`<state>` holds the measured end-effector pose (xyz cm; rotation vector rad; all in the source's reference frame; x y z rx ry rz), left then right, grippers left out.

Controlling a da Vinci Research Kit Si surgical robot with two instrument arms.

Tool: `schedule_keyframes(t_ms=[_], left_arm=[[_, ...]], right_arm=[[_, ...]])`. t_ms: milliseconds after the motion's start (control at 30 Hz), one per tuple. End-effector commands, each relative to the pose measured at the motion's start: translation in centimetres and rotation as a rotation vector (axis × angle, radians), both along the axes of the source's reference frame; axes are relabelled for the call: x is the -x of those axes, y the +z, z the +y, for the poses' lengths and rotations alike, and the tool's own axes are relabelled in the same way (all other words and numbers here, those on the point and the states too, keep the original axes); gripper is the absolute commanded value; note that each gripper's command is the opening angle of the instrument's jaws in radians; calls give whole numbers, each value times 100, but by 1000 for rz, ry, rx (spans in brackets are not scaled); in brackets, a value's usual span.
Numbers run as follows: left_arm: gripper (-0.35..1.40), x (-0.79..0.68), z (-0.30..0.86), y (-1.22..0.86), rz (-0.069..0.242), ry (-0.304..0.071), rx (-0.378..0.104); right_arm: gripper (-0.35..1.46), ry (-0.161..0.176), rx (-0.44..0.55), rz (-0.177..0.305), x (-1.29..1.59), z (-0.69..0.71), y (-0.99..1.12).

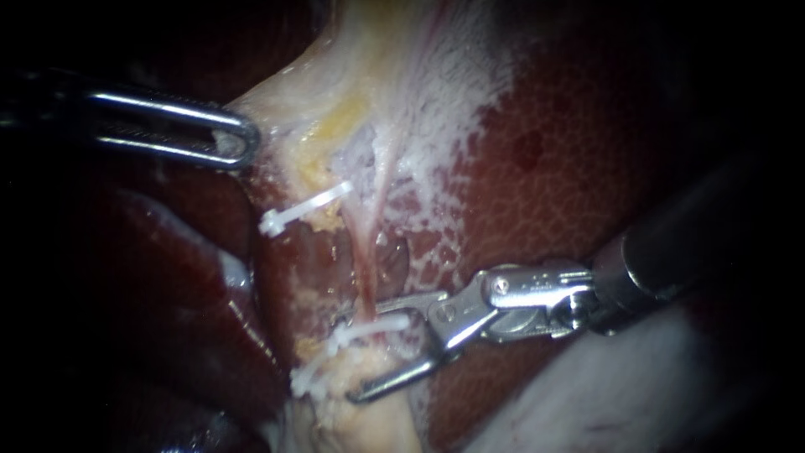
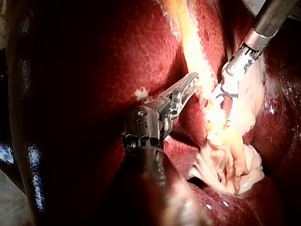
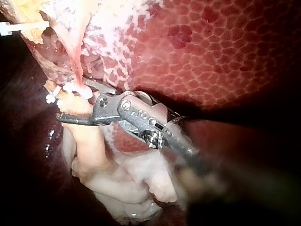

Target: Going back first clip right tube

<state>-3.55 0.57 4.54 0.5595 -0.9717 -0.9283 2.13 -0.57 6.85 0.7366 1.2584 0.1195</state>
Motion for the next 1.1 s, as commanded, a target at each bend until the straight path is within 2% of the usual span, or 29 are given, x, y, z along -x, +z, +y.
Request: schedule_keyframes(t_ms=[33,300,400,567,667,833,1100], left_arm=[[-35,0,0,0,-2,2,0],[-35,0,-1,-2,-1,4,5],[-35,0,-1,-2,-2,5,5],[-35,0,-1,-2,-2,5,5],[-35,0,-1,-2,-2,5,5],[-35,-1,-1,-2,-2,5,5],[-35,-1,-1,-2,-4,7,4]], right_arm=[[60,-1,5,2,0,2,0],[60,-7,15,11,5,9,-5],[60,19,7,-2,9,13,-10],[60,40,-118,-51,9,11,-14],[60,57,-234,-94,8,8,-17],[60,64,-283,-113,7,6,-19],[60,61,-294,-115,17,5,-19]])
